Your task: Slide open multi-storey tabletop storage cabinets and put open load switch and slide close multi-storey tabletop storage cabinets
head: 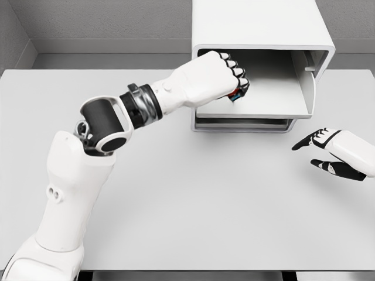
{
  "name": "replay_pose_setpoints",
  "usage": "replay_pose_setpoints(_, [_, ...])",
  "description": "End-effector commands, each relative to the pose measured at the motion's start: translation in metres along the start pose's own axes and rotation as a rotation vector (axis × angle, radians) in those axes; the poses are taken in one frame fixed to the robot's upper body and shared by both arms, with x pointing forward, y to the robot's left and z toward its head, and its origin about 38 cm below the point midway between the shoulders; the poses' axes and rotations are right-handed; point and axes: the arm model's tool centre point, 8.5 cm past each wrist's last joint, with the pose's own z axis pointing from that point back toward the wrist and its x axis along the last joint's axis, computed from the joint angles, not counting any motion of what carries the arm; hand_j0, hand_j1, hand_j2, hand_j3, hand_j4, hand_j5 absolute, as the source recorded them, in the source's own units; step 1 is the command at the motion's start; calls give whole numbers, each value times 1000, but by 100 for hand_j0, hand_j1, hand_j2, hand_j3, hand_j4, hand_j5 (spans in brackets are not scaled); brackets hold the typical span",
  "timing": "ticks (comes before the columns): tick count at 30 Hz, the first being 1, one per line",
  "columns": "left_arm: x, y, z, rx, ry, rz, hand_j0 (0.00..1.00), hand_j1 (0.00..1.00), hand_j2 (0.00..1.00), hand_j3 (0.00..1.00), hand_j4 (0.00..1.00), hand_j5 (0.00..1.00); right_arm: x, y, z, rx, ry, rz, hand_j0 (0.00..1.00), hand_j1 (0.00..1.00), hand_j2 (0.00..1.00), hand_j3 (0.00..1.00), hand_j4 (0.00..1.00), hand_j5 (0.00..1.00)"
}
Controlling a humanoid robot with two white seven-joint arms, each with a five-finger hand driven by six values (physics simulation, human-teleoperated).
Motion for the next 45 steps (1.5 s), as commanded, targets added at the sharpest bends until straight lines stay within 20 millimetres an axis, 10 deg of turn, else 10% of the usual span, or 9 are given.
replay_pose_setpoints(1, [3,-2,-4,-11,-10,-3,46,46,46,46,46,46,0,-1,0,-3,-1,-5,67,67,67,67,67,67])
replay_pose_setpoints(45, [31,14,-22,-29,-82,-135,46,46,46,46,46,46,-1,3,3,0,8,-11,70,70,70,70,70,70])
